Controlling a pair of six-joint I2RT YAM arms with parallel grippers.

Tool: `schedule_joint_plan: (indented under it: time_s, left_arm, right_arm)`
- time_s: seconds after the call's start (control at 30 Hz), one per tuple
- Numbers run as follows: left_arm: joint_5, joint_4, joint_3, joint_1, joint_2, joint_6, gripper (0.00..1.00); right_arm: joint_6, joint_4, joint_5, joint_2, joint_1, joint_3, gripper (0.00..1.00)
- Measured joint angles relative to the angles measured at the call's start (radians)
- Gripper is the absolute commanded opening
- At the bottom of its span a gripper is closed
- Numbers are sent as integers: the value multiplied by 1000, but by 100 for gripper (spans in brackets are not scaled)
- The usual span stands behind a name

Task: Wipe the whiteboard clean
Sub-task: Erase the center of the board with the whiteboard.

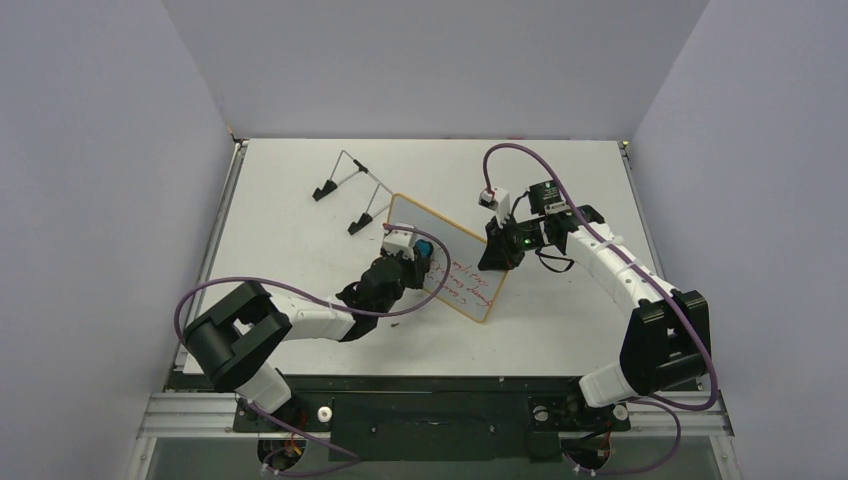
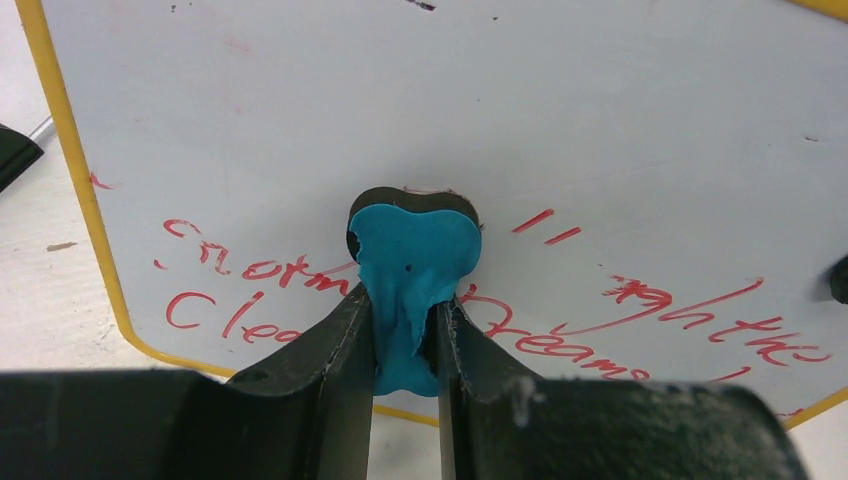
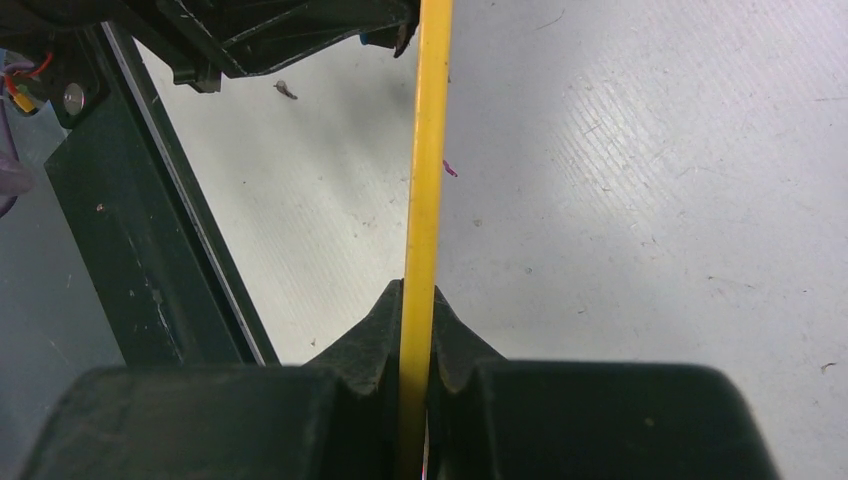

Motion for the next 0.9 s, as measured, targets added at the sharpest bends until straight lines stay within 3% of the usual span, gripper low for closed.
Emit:
schedule_joint_plan:
  time_s: [0.2, 0.6, 0.9]
  left_arm:
    - [31, 2, 1, -1, 0, 10, 0]
    - [67, 17, 24, -110, 47, 37, 0]
    - [64, -13, 24, -32, -1, 23, 0]
  right_arm:
    - [2, 0, 1, 0, 0, 0, 0]
    - [2, -1, 2, 0, -1, 0, 0]
    - [2, 3, 2, 0, -1, 0, 0]
